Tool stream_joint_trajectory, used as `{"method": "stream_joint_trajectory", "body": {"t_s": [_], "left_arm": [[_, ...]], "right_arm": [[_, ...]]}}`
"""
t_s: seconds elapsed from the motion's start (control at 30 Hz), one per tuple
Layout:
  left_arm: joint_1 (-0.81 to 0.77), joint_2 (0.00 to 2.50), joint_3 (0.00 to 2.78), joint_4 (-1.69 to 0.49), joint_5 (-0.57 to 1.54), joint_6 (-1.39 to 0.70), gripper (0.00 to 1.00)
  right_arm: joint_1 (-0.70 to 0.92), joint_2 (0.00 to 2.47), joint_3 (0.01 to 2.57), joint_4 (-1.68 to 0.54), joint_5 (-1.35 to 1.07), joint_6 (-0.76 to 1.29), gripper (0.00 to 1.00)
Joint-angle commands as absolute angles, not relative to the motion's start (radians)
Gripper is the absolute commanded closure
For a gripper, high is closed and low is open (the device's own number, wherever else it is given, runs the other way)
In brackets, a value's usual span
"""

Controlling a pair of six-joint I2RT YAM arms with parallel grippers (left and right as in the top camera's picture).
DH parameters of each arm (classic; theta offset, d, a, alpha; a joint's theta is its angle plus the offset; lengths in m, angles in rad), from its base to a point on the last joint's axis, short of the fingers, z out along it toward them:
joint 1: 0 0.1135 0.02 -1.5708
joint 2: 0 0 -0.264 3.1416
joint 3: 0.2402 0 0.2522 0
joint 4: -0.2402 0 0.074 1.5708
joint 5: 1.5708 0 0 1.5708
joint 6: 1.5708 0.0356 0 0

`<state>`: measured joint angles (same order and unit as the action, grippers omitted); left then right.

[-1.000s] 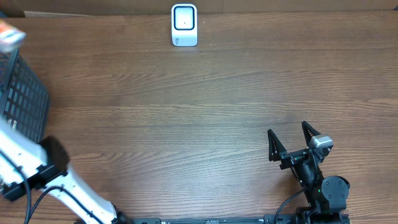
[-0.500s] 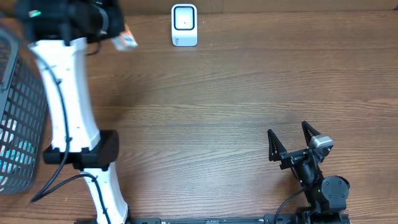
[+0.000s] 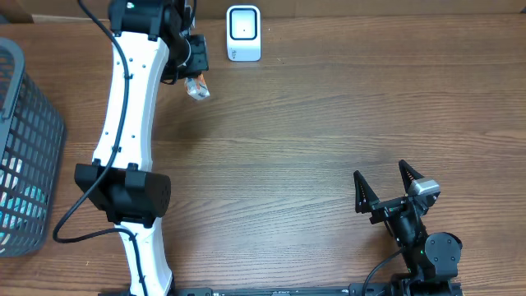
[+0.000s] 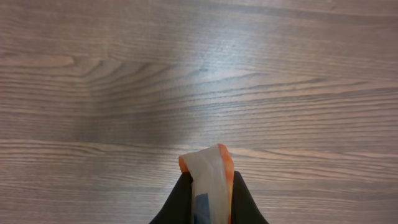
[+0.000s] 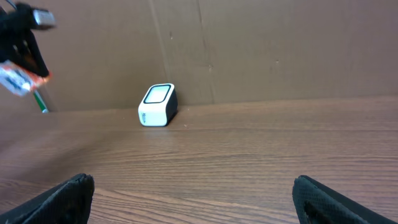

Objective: Scan the item barcode
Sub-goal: 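Carry the orange snack bar to the table center and release it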

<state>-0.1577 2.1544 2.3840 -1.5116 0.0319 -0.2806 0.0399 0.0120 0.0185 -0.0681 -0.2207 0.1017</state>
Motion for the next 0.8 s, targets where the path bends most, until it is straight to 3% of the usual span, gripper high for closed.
{"method": "stream_joint_trajectory", "body": {"t_s": [0.0, 0.77], "left_arm": [[-0.165, 2.147, 2.308, -1.477, 0.019, -0.269, 0.96], [-0.245, 2.153, 1.869, -1.181, 0.03, -0.284, 0.96]], "right_arm": [[0.038, 0.004, 0.008, -0.063, -0.218, 0.104, 0.0], [0.038, 0.004, 0.008, -0.063, -0.218, 0.104, 0.0]]}}
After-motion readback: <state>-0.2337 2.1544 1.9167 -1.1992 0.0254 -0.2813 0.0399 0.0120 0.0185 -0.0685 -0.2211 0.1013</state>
